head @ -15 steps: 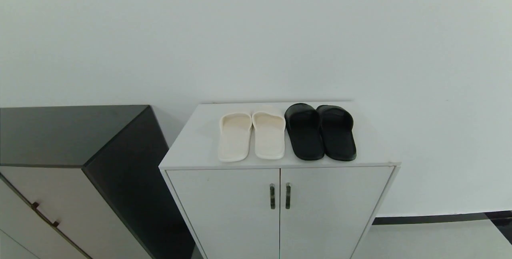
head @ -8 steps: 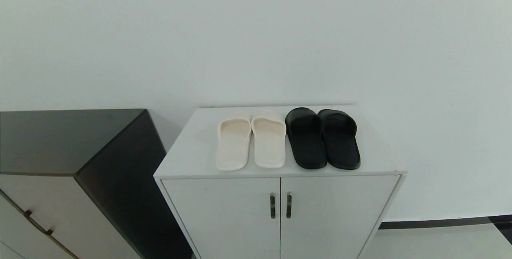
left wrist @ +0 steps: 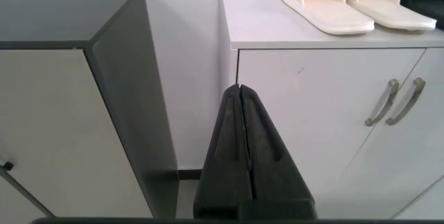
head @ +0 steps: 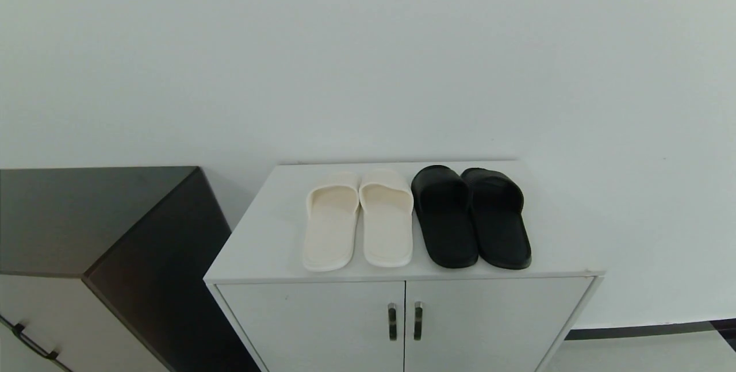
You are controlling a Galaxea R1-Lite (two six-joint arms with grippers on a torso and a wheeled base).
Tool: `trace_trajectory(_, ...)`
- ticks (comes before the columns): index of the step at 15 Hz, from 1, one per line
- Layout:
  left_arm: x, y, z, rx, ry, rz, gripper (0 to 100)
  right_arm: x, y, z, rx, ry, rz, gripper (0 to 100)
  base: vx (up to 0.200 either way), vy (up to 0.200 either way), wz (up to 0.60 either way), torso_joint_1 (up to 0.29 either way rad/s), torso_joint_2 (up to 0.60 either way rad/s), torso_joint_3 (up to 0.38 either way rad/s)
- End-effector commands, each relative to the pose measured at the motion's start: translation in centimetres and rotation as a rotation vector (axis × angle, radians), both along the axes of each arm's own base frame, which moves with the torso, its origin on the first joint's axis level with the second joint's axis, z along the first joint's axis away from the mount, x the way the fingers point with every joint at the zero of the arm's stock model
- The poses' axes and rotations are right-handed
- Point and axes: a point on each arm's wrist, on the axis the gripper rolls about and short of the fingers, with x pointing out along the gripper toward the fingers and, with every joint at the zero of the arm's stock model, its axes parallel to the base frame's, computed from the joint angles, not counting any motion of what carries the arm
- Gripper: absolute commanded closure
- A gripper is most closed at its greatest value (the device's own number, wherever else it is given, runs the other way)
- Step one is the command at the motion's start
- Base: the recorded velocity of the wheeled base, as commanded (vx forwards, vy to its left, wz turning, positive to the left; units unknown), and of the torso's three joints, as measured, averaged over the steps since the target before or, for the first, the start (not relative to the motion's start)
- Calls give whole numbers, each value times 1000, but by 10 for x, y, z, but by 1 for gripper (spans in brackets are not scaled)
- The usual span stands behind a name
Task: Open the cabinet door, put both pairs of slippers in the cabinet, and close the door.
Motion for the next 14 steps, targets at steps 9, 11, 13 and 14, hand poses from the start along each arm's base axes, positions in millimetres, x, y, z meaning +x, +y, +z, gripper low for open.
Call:
trace_trajectory(9, 0, 0, 0, 0, 1, 1, 100, 189, 138, 118, 12, 391, 411, 0, 0, 0, 0, 0, 0, 0)
trace_trajectory(11, 0, 0, 0, 0, 1, 1, 100, 201, 163, 117, -10, 386, 339, 0, 0, 0, 0, 0, 0, 0)
trace_trajectory(13, 0, 0, 0, 0, 1, 1, 100, 218, 183, 103, -31, 402, 252, 0, 0, 0, 0, 0, 0, 0)
trace_trajectory(14, 0, 0, 0, 0, 1, 1, 100, 224, 189, 99, -9, 394, 234, 0, 0, 0, 0, 0, 0, 0)
